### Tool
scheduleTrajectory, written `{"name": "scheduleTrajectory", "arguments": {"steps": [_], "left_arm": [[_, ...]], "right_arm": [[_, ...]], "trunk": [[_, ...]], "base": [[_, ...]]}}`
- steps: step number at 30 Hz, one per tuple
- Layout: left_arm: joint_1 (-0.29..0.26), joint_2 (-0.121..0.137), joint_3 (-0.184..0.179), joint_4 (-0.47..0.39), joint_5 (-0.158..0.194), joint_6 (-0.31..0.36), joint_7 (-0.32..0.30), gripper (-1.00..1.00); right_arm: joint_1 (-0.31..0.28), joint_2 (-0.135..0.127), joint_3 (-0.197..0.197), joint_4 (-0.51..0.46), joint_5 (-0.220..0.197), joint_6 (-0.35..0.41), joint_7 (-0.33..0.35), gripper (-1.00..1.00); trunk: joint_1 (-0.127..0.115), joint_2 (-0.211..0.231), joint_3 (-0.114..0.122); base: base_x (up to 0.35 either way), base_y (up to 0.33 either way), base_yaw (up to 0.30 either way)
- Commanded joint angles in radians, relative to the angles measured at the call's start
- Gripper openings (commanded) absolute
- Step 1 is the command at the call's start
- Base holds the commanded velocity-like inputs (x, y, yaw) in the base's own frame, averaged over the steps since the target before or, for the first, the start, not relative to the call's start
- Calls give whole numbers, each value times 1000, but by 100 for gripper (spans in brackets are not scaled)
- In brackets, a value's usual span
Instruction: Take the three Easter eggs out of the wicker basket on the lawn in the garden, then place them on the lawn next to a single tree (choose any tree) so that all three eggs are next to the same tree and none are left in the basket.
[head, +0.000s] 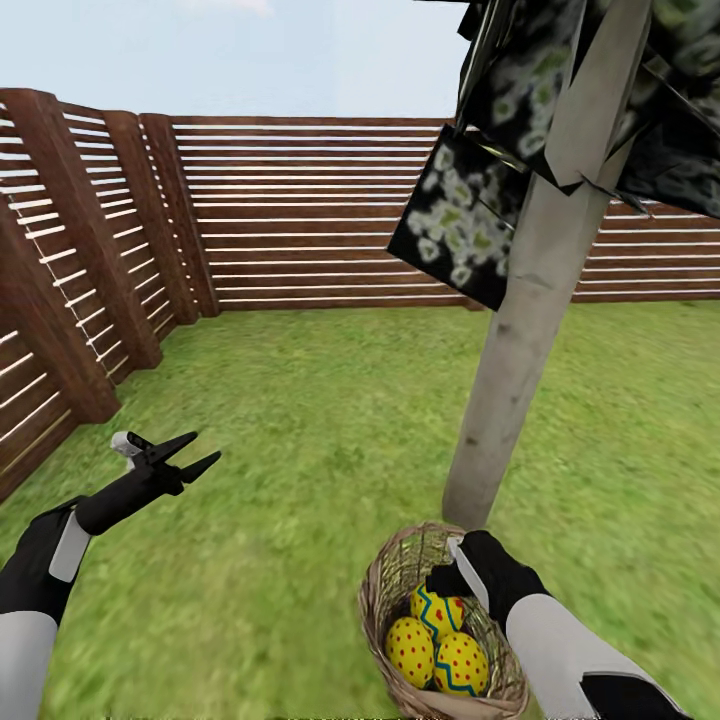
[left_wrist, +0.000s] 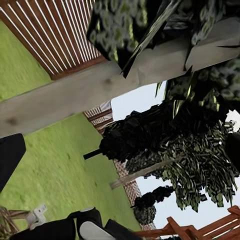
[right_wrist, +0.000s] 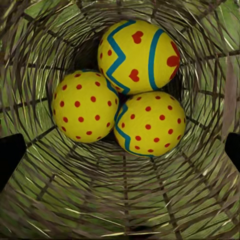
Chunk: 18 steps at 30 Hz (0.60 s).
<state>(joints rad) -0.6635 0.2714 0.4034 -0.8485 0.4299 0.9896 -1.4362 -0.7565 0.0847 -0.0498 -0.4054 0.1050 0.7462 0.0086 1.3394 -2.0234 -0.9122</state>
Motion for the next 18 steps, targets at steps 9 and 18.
{"name": "scheduleTrajectory", "arguments": {"steps": [9,18], "left_arm": [[-1,0,0,0,1,11,-3,100],[-1,1,0,0,1,11,-3,100]], "right_arm": [[-12,1,-5,1,9,-37,-1,100],[-12,2,-33,1,9,-49,-45,100]], "trunk": [[34,-64,-43],[69,-127,-85]], "base": [[0,0,146],[0,0,132]]}}
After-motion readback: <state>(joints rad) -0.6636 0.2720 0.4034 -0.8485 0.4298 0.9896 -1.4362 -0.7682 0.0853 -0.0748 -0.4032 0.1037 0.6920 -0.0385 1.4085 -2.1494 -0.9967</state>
